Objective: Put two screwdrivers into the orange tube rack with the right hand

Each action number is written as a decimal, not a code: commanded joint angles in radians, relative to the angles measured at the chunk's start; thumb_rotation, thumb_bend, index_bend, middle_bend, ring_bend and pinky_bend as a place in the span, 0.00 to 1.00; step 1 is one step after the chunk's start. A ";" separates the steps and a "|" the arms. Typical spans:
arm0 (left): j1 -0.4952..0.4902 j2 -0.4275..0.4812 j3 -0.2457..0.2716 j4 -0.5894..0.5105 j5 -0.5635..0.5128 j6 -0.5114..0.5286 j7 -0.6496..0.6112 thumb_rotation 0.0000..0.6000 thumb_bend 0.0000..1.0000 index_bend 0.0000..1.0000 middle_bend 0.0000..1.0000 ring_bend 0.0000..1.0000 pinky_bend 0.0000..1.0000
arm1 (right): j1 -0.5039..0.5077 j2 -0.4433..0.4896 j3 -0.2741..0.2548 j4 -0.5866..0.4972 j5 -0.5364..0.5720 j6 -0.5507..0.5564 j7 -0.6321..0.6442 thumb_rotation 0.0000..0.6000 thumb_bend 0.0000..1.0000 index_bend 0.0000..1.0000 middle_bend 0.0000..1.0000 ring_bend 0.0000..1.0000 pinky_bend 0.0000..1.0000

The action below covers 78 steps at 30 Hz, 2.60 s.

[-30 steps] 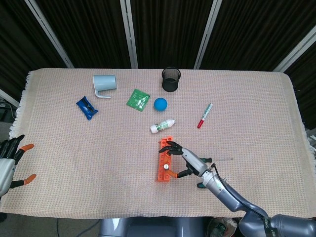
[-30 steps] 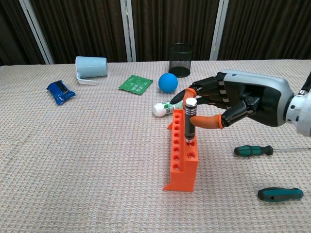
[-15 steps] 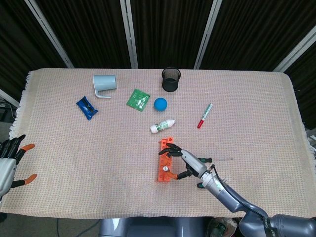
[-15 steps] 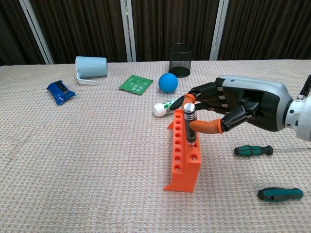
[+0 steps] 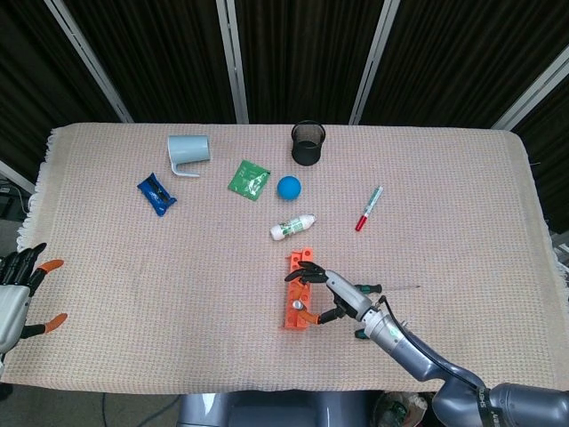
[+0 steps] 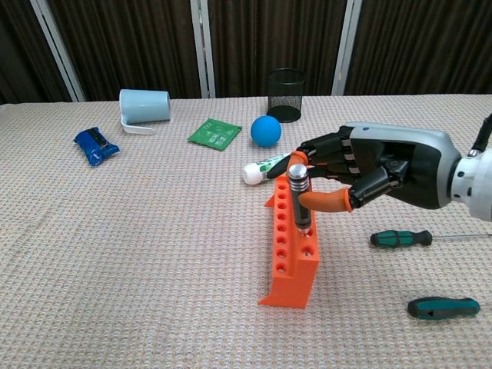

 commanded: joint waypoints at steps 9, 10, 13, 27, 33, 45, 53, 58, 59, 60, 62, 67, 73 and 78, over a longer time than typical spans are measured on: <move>0.000 -0.001 0.000 0.000 0.000 -0.002 0.001 1.00 0.11 0.21 0.00 0.00 0.00 | 0.008 -0.008 0.004 0.013 0.010 -0.008 0.009 1.00 0.40 0.63 0.23 0.00 0.00; 0.000 -0.001 0.000 -0.001 0.000 -0.002 0.001 1.00 0.11 0.21 0.00 0.00 0.00 | 0.009 -0.009 0.004 0.014 0.011 -0.009 0.011 1.00 0.40 0.63 0.23 0.00 0.00; 0.000 -0.001 0.001 -0.002 0.000 -0.003 0.002 1.00 0.11 0.21 0.00 0.00 0.00 | 0.011 -0.014 0.004 0.022 0.015 -0.014 0.015 1.00 0.40 0.63 0.23 0.00 0.00; 0.000 -0.002 0.000 -0.003 0.001 0.000 0.002 1.00 0.11 0.21 0.00 0.00 0.00 | 0.013 -0.008 0.004 0.025 0.010 -0.012 0.028 1.00 0.05 0.47 0.20 0.00 0.00; 0.000 -0.001 -0.001 -0.003 0.003 0.001 0.001 1.00 0.11 0.21 0.00 0.00 0.00 | 0.011 -0.006 0.003 0.026 0.007 -0.007 0.042 1.00 0.01 0.47 0.20 0.00 0.00; 0.008 0.003 -0.003 -0.001 0.016 0.026 -0.009 1.00 0.11 0.20 0.00 0.00 0.00 | 0.012 0.020 0.030 0.002 0.000 0.024 0.047 1.00 0.01 0.40 0.20 0.00 0.00; 0.009 -0.001 -0.001 0.006 0.029 0.032 -0.021 1.00 0.11 0.21 0.00 0.00 0.00 | -0.013 0.075 0.061 -0.038 0.020 0.086 0.026 1.00 0.07 0.39 0.20 0.00 0.00; 0.008 -0.003 -0.001 0.011 0.031 0.032 -0.026 1.00 0.11 0.21 0.00 0.00 0.00 | -0.027 0.098 0.056 -0.049 0.021 0.098 0.019 1.00 0.08 0.34 0.19 0.00 0.00; 0.008 -0.004 -0.001 0.012 0.031 0.032 -0.027 1.00 0.11 0.21 0.00 0.00 0.00 | -0.030 0.098 0.051 -0.048 0.018 0.100 0.016 1.00 0.08 0.32 0.19 0.00 0.00; 0.008 -0.004 -0.001 0.013 0.031 0.030 -0.028 1.00 0.11 0.21 0.00 0.00 0.00 | -0.032 0.098 0.042 -0.047 0.009 0.098 0.011 1.00 0.08 0.29 0.18 0.00 0.00; 0.007 -0.005 -0.001 0.014 0.030 0.028 -0.030 1.00 0.11 0.21 0.00 0.00 0.00 | -0.032 0.097 0.024 -0.039 -0.014 0.094 -0.003 1.00 0.08 0.26 0.18 0.00 0.00; 0.004 -0.008 0.002 0.020 0.030 0.020 -0.034 1.00 0.11 0.21 0.00 0.00 0.00 | -0.017 0.108 -0.001 -0.016 -0.065 0.071 0.021 1.00 0.09 0.27 0.17 0.00 0.01; 0.004 -0.008 0.002 0.023 0.027 0.018 -0.034 1.00 0.11 0.22 0.00 0.00 0.00 | 0.005 0.172 -0.024 0.061 -0.116 0.043 0.035 1.00 0.15 0.42 0.20 0.00 0.01; 0.001 -0.009 0.000 0.022 0.031 0.017 -0.029 1.00 0.11 0.22 0.00 0.00 0.00 | 0.000 0.189 -0.032 0.176 -0.051 0.016 -0.178 1.00 0.15 0.44 0.20 0.00 0.01</move>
